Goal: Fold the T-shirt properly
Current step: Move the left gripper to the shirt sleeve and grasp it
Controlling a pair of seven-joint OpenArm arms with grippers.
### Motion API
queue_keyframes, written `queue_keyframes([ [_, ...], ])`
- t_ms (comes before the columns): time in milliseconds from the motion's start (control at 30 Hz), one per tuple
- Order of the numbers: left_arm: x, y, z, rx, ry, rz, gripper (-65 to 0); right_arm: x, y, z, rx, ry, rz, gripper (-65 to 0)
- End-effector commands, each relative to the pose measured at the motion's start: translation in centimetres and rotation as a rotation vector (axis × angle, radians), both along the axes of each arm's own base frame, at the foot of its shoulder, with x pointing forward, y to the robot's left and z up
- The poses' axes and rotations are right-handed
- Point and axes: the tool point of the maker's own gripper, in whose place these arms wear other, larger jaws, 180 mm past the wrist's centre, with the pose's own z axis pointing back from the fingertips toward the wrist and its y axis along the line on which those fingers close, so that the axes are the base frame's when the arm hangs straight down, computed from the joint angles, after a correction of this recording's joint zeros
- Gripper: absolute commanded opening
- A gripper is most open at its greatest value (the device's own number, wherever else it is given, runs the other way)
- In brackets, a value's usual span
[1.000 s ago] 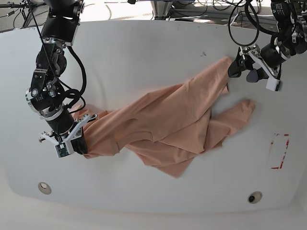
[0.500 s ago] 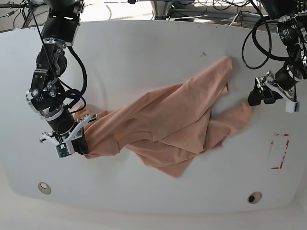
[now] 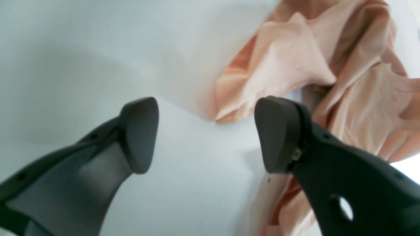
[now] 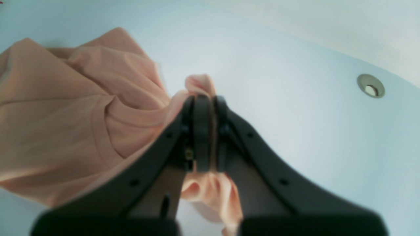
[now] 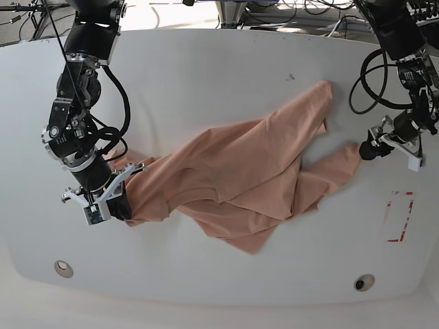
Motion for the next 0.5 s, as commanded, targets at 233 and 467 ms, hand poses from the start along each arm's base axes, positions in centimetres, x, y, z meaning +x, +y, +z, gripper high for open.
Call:
queue_keyframes([
  [233,2.2,-2.7,-0.1,-0.045,-0.016,-0.063,-21.5,0.6,0.0,2.3,0.005,-0.075,0.003,-65.0],
  [467,3.0,-5.0,-0.5,-0.057,-0.032,-0.1,-21.5,0.6,0.0,2.3,0.005,-0.073,0.003,-65.0],
])
